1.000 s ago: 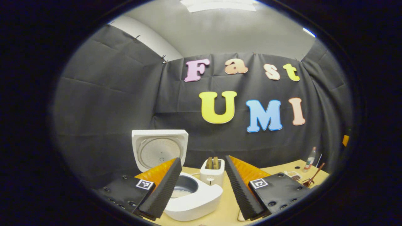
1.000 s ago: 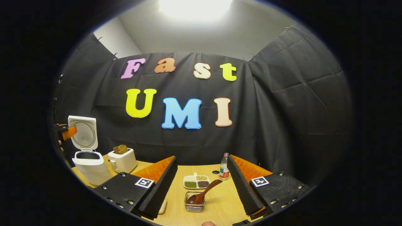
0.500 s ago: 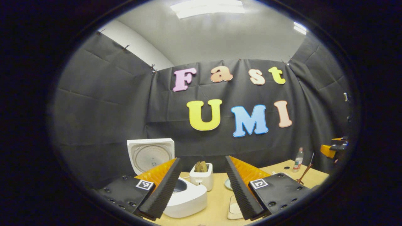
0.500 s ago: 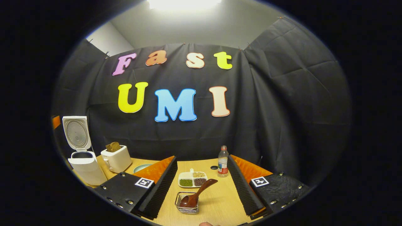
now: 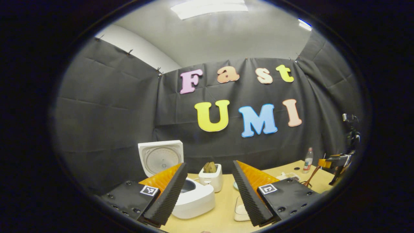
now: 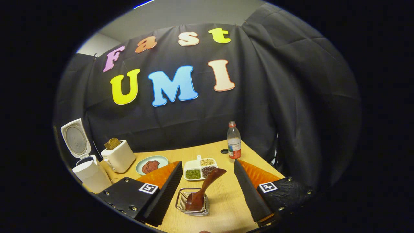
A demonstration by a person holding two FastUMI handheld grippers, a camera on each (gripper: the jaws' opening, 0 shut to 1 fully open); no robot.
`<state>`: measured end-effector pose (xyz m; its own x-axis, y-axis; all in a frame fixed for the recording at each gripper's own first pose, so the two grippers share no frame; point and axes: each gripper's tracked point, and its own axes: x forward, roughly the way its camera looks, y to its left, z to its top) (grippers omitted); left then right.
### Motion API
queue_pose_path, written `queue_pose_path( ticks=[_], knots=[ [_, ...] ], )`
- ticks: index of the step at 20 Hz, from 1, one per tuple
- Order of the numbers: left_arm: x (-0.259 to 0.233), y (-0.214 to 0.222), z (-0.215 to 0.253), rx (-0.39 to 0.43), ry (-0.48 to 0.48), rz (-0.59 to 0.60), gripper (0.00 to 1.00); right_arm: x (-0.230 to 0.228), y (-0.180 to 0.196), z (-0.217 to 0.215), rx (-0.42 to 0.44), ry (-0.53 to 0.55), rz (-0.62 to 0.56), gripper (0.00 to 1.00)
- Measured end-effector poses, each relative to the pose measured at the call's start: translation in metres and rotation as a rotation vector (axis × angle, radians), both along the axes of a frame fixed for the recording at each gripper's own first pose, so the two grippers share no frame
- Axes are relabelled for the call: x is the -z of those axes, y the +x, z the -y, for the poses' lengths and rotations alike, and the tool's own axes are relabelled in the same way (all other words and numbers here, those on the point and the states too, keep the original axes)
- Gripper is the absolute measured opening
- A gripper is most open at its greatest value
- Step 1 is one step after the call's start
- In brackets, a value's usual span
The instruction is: Close the left gripper, press the button to open the rice cooker; take a wooden spoon from the chopstick holder with the right hand, scoop a spoonful of rice and pour it into the rice cooker, then put the wooden spoon back into the chopstick holder.
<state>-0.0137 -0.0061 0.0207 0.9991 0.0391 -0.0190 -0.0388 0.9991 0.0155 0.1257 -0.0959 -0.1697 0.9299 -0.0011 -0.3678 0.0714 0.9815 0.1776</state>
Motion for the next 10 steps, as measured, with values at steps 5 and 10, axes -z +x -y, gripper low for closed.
queue_pose_path(
  ticks=[5, 10],
  knots=[
    [0.004, -0.009, -0.009, -0.054, 0.015, -0.018, 0.96, 0.043, 0.011, -0.001, -0.019, 0.042, -0.104, 0.99],
    [0.007, -0.018, -0.021, -0.112, 0.023, -0.036, 0.96, 0.077, 0.017, -0.010, -0.059, 0.105, -0.202, 0.97]
  ],
)
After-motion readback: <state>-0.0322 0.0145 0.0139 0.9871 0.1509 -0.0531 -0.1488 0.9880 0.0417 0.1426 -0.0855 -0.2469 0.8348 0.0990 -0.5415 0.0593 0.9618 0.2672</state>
